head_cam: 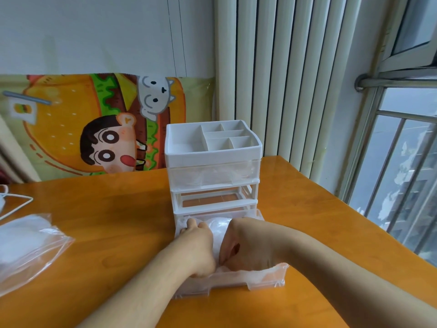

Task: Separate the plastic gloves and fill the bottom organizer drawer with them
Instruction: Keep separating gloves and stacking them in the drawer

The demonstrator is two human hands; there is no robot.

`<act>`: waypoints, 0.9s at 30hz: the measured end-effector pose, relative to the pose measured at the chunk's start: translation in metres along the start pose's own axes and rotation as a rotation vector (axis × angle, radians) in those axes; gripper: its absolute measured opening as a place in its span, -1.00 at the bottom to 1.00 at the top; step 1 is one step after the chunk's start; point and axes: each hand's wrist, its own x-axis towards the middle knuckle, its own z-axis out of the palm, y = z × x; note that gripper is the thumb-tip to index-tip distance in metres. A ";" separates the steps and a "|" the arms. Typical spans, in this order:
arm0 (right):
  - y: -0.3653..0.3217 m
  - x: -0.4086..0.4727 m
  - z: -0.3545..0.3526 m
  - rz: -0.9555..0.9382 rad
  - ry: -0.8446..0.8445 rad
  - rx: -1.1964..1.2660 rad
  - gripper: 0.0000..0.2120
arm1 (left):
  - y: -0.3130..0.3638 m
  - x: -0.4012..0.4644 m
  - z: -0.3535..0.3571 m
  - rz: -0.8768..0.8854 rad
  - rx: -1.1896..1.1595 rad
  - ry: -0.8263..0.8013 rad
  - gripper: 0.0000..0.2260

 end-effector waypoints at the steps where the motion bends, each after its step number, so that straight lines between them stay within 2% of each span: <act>1: -0.001 0.000 0.001 -0.002 0.004 -0.003 -0.79 | 0.000 0.000 0.000 0.001 -0.001 -0.001 -0.19; 4: -0.001 0.001 -0.002 0.023 -0.007 0.034 -0.73 | 0.000 -0.001 0.000 0.008 -0.004 0.001 -0.20; 8: 0.000 -0.003 -0.013 0.092 -0.085 0.244 -0.70 | 0.001 -0.002 -0.001 0.002 -0.009 0.005 -0.19; 13: -0.006 0.000 -0.015 0.136 -0.197 0.227 -0.71 | 0.003 -0.002 -0.002 0.001 0.004 -0.006 -0.19; 22: -0.001 0.003 0.011 0.214 -0.060 0.047 -0.68 | 0.004 0.006 0.005 -0.036 -0.015 0.005 -0.19; 25: -0.003 -0.002 0.007 0.244 -0.071 0.045 -0.63 | 0.004 0.005 0.002 -0.062 -0.060 -0.039 -0.13; 27: -0.005 -0.011 -0.001 0.247 -0.004 0.065 -0.62 | 0.003 -0.001 -0.007 -0.069 -0.101 -0.108 -0.07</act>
